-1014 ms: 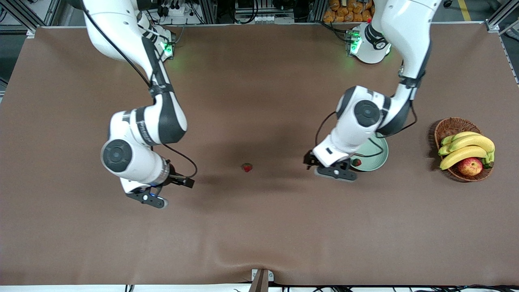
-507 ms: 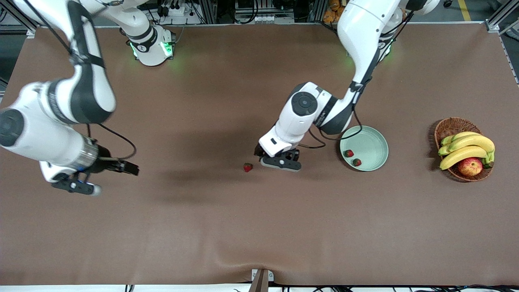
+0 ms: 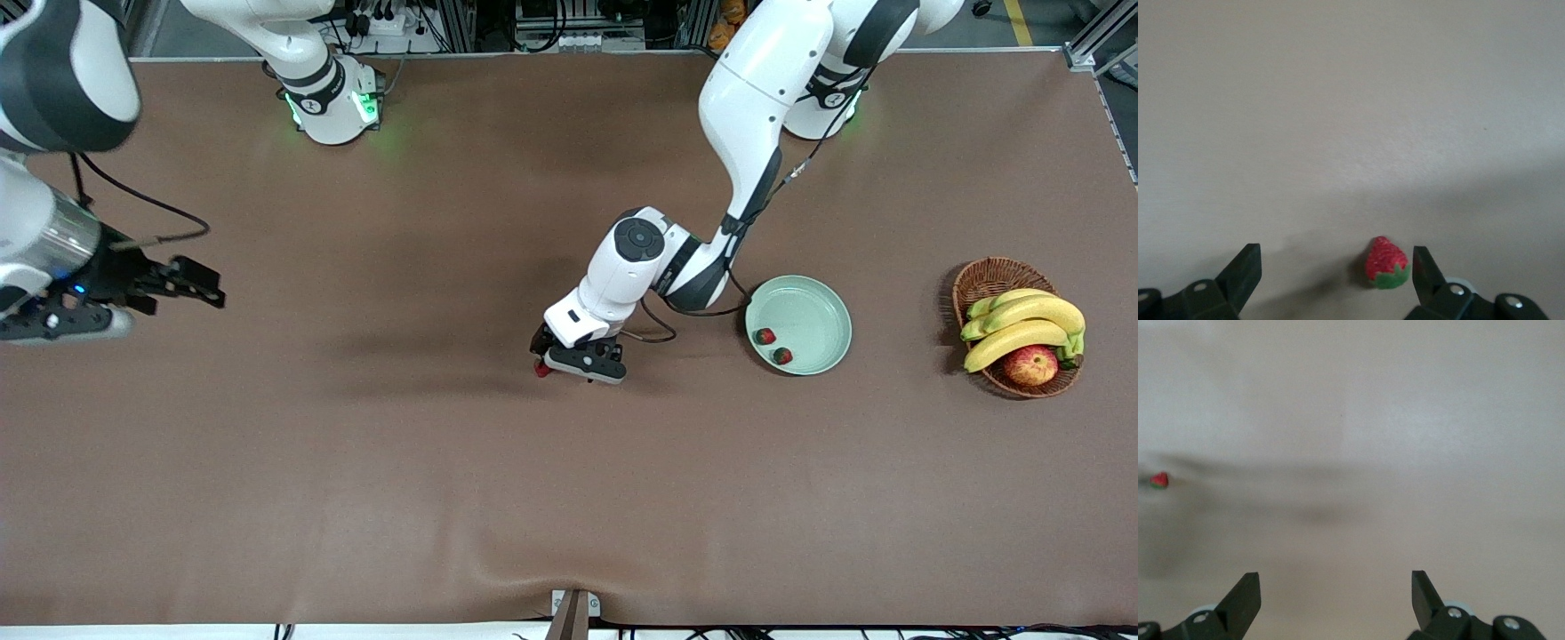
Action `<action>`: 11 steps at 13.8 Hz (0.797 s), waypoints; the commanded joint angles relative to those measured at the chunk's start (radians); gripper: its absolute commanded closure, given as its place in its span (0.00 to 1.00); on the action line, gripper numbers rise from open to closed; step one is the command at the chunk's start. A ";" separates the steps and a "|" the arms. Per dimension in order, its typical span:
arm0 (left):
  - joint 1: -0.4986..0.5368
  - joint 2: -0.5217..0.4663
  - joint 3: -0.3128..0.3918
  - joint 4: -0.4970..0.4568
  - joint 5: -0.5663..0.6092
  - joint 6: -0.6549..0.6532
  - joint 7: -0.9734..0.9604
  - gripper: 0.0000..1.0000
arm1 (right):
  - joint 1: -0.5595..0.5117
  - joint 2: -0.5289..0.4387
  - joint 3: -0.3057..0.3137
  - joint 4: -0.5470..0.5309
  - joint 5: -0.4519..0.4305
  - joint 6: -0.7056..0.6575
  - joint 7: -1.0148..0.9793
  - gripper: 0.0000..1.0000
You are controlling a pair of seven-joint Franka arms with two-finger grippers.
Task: Collect all strawberries into plate
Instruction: 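Grasp the third strawberry with the left gripper while the right gripper retracts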
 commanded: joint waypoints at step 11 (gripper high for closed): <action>-0.068 0.118 0.020 0.096 0.004 0.116 -0.015 0.22 | -0.083 -0.097 0.078 0.091 -0.039 -0.259 0.105 0.00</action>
